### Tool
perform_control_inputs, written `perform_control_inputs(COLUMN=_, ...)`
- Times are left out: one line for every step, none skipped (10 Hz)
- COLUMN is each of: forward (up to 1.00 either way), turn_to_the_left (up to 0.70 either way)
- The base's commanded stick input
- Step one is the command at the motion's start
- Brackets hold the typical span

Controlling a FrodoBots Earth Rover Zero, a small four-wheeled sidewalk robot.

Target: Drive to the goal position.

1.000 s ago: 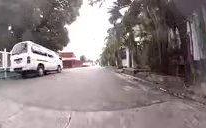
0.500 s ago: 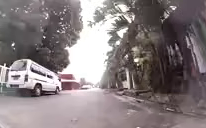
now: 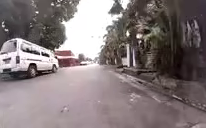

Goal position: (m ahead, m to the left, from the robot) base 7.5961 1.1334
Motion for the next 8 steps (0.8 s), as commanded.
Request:
perform_control_inputs(forward=0.70, turn_to_the_left=0.00)
perform_control_inputs(forward=0.70, turn_to_the_left=0.00)
perform_control_inputs(forward=0.70, turn_to_the_left=0.00)
perform_control_inputs(forward=0.70, turn_to_the_left=0.00)
perform_control_inputs(forward=0.70, turn_to_the_left=0.00)
perform_control_inputs(forward=0.70, turn_to_the_left=0.00)
perform_control_inputs(forward=0.70, turn_to_the_left=0.00)
perform_control_inputs(forward=0.70, turn_to_the_left=0.00)
